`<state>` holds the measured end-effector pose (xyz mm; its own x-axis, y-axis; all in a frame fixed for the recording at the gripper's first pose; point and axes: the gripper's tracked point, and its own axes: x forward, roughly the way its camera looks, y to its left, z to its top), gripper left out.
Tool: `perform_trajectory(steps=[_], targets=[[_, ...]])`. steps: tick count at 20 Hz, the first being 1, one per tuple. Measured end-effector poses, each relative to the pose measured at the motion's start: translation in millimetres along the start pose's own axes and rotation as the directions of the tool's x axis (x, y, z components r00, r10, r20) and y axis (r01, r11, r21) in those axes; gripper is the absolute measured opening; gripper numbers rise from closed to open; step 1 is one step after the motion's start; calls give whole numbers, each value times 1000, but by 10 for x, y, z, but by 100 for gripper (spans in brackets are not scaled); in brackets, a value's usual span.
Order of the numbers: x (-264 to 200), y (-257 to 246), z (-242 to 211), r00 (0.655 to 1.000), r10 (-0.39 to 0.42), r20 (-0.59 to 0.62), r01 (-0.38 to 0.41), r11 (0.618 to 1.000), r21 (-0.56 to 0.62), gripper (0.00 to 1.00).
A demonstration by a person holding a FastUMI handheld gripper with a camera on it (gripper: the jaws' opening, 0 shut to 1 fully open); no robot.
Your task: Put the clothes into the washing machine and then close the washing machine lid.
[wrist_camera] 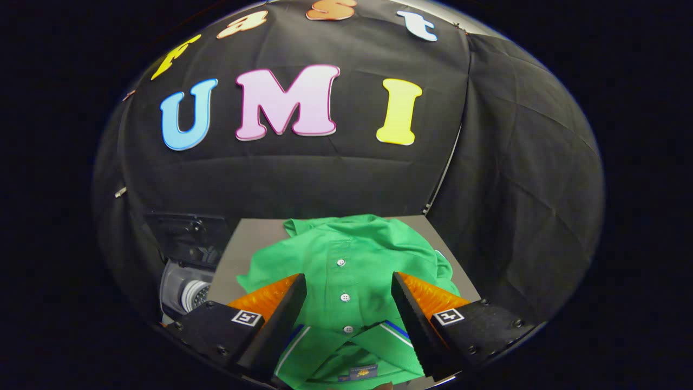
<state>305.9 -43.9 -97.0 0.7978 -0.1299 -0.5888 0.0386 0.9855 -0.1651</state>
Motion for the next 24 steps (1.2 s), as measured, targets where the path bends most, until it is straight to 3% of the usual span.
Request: perform_trajectory(steps=[4,6,8,10,13,16,24], targets=[[306,35,-305,992,35,-119,-33,999,18,99],[329,57,-309,994,43,-98,-41,999,25,95],[315,14,-302,997,52,-65,-52,999,3,80],[293,-38,-297,997,56,-60,-53,997,50,38],[273,-29,-283,995,71,-64,-65,994,92,17],[145,14,-128,992,115,-57,-102,976,191,16],[-439,87,468,988,147,39,-152,966,208,16]])
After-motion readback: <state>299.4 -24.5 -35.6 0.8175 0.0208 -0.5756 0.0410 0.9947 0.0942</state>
